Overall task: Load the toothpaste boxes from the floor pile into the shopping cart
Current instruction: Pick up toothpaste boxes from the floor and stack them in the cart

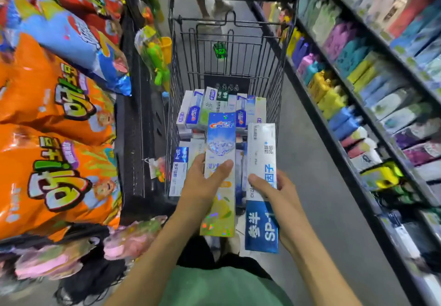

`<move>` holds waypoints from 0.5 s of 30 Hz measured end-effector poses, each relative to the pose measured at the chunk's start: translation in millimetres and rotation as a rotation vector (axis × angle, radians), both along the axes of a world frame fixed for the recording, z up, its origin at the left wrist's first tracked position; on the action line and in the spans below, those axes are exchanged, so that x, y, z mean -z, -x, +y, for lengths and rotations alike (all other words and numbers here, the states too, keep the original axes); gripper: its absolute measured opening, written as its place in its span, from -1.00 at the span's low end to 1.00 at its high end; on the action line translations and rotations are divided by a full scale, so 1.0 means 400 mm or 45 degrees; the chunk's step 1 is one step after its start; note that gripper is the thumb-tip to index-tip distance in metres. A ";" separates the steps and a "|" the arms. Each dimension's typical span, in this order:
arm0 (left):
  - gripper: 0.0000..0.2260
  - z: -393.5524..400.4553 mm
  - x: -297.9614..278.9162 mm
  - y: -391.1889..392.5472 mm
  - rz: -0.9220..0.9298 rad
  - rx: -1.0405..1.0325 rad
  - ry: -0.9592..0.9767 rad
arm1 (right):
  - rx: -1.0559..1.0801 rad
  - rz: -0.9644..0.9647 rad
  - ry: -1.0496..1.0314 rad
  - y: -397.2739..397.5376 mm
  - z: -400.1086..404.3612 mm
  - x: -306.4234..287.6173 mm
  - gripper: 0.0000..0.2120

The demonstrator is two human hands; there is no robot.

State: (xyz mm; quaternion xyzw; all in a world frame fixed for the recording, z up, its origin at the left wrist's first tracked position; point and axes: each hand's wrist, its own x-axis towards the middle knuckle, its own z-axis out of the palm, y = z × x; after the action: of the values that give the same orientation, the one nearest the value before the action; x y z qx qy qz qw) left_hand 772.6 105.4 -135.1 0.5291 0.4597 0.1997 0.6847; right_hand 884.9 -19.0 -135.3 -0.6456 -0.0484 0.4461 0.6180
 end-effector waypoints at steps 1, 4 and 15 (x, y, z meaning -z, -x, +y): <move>-0.61 0.018 0.013 -0.010 0.009 -0.003 0.011 | -0.003 -0.017 0.018 -0.014 0.018 0.009 -0.66; -0.57 0.072 0.045 -0.028 0.067 0.047 0.027 | -0.004 -0.065 0.071 -0.040 0.075 0.048 -0.66; -0.45 0.275 0.253 0.016 0.504 0.004 -0.313 | -0.118 -0.160 0.314 0.021 0.299 0.244 -0.38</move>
State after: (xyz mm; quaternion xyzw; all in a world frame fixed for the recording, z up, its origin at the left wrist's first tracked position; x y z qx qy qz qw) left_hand 766.3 215.5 -236.4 0.6382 0.5566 0.1455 0.5117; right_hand 876.7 100.6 -232.9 -0.7403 -0.0615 0.4355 0.5084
